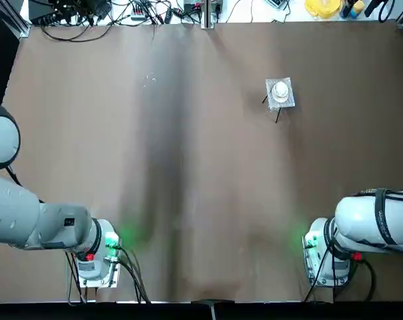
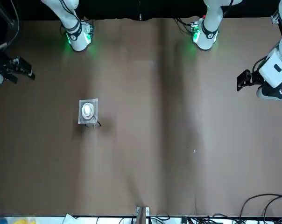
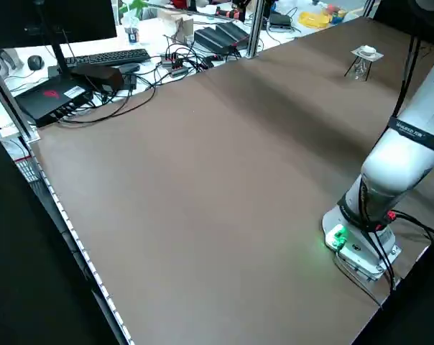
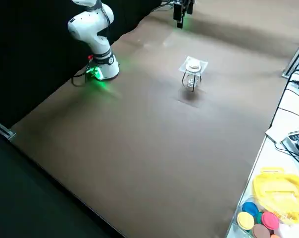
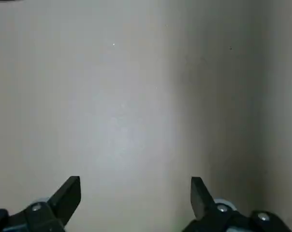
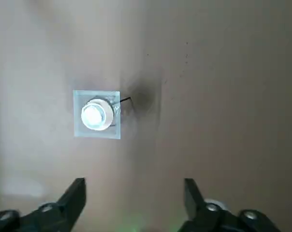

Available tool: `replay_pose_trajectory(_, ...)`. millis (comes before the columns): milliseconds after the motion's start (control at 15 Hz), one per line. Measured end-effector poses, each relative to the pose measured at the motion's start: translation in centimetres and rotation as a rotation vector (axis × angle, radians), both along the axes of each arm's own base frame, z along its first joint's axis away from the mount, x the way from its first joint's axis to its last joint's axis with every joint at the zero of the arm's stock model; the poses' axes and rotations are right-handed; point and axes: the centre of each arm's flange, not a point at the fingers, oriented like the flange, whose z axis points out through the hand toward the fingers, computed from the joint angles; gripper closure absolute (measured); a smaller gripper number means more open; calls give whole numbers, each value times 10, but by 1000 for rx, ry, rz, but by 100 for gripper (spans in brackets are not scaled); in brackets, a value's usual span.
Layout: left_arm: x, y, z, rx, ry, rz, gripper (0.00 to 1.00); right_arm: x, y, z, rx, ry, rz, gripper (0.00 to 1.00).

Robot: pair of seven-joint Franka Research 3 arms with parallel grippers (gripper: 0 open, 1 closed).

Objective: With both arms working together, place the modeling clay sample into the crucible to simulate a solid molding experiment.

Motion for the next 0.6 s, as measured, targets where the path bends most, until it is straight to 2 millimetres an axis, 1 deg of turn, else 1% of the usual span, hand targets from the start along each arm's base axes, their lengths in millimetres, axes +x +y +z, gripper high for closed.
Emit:
replay_pose_trajectory(67, 0, 0, 0, 0, 0, 0, 0, -3, 5, 2, -5, 3, 11, 0)
replay_pose_trajectory(200, 0, -2, 0, 0, 0, -3, 0, -8, 13, 4, -8, 10, 29, 0)
replay_pose_trajectory(467, 0, -2, 0, 0, 0, -4, 0, -22, 21, 2, -2, 22, 49, 0)
replay_pose_trajectory(600, 0, -2, -1, -1, 2, -3, 0, -25, 24, 0, -2, 26, 55, 0)
